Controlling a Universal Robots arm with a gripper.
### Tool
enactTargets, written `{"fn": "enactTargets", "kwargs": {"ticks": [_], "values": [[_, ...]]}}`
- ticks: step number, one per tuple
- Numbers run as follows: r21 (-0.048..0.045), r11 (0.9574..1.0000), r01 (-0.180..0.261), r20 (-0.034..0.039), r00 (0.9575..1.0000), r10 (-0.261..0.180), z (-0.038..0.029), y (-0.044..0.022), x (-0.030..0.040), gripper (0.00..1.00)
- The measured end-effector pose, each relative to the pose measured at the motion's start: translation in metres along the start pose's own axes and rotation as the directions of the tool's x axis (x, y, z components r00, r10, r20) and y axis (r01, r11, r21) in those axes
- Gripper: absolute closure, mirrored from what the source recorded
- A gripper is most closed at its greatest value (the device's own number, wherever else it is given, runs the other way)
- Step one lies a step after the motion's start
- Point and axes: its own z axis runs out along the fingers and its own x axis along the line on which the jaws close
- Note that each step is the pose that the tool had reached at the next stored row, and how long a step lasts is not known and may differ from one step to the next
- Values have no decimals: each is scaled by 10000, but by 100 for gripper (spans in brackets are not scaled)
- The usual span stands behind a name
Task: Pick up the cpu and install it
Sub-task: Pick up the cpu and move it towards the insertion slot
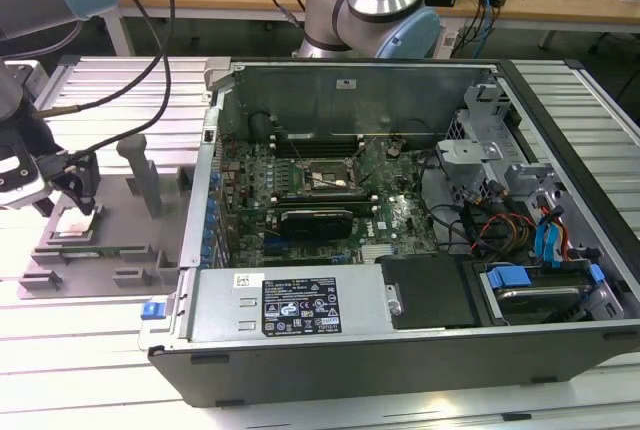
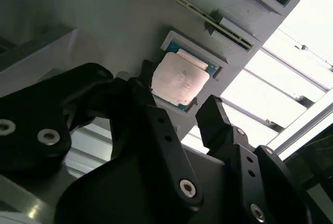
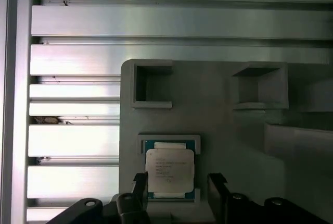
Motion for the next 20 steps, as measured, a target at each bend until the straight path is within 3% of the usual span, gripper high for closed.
{"fn": "enactTargets", "kwargs": {"ticks": [5,13,20], "values": [[-2,10000,3,5,10000,-3,10,0,0,34],[0,10000,3,0,10000,-3,199,-4,7,34],[-11,10000,2,-1,10000,-2,284,5,19,34]]}}
